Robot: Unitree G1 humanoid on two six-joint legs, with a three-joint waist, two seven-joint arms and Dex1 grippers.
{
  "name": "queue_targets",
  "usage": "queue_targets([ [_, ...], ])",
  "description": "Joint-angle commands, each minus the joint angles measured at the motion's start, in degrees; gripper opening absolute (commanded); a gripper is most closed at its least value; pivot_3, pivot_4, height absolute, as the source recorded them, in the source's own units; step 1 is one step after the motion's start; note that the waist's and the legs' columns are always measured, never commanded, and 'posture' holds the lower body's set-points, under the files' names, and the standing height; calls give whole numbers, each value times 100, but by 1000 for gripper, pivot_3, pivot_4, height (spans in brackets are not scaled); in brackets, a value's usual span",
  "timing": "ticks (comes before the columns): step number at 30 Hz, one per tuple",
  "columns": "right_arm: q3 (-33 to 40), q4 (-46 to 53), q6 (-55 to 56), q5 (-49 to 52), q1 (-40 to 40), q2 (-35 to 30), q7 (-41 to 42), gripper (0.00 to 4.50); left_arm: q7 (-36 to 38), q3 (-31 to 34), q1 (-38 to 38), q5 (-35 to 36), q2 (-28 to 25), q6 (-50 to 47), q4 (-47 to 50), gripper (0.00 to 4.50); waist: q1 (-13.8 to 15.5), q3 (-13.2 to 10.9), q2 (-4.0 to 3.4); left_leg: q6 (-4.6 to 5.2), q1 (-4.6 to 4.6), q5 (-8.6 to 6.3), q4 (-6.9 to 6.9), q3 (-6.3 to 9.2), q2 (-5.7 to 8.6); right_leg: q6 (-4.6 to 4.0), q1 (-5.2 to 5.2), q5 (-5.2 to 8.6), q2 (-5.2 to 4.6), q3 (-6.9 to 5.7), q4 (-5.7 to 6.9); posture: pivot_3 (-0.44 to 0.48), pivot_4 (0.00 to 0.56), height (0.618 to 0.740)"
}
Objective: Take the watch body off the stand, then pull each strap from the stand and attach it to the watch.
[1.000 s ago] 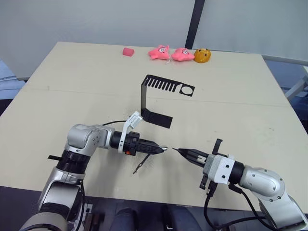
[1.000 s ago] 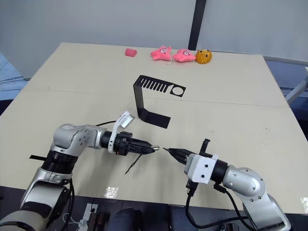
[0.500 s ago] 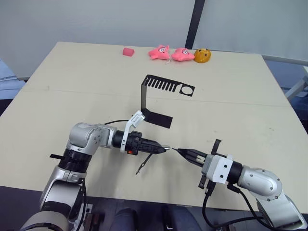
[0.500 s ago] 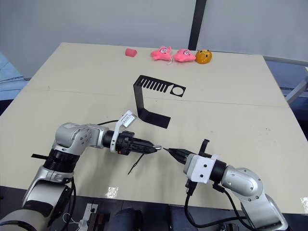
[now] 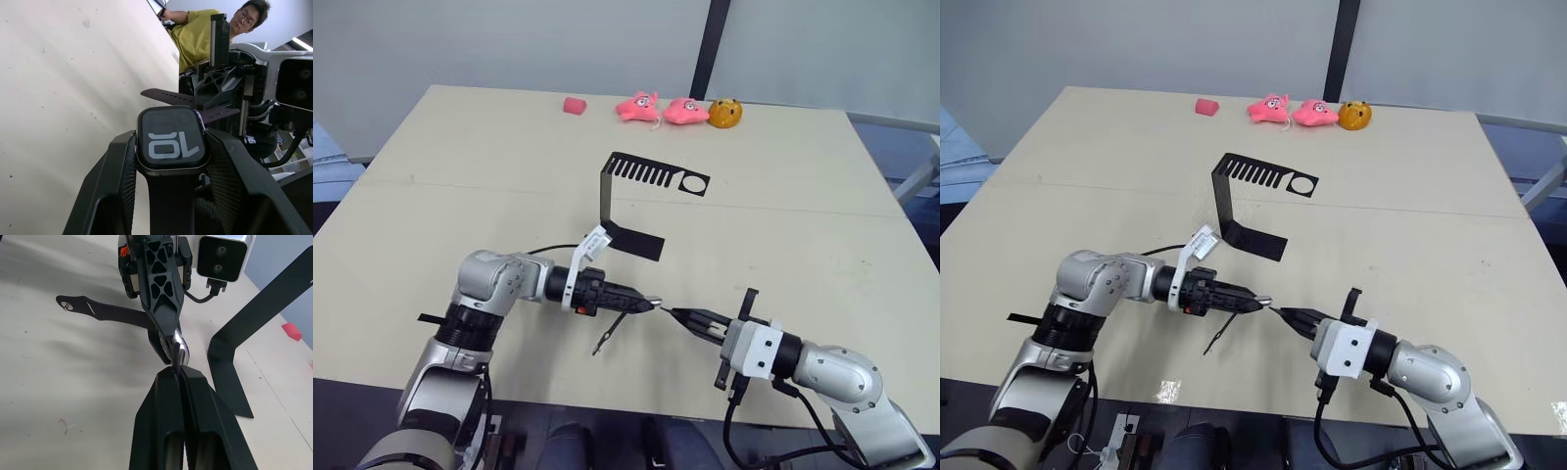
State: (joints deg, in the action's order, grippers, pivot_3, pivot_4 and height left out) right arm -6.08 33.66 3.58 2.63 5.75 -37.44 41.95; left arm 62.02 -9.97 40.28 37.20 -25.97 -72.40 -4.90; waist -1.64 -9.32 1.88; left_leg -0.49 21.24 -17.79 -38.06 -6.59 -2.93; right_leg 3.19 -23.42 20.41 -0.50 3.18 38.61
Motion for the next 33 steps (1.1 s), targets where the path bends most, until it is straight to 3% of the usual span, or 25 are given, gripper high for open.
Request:
queue_targets([
  [1,55,86,105,19,-7,30,-43,0,-6,27,94,169,5,-8,237,1592,-2,0,0,0,0,0,0,0,0,0,0,0,0,0,0,0,150,740],
  [33,223,-72,239,97,48,6,-55,0,-173,1,29,247,-23,-97,334,1592,0,0,0,0,-1,0,-2,0,0,0,0,0,0,0,3,0,150,740],
])
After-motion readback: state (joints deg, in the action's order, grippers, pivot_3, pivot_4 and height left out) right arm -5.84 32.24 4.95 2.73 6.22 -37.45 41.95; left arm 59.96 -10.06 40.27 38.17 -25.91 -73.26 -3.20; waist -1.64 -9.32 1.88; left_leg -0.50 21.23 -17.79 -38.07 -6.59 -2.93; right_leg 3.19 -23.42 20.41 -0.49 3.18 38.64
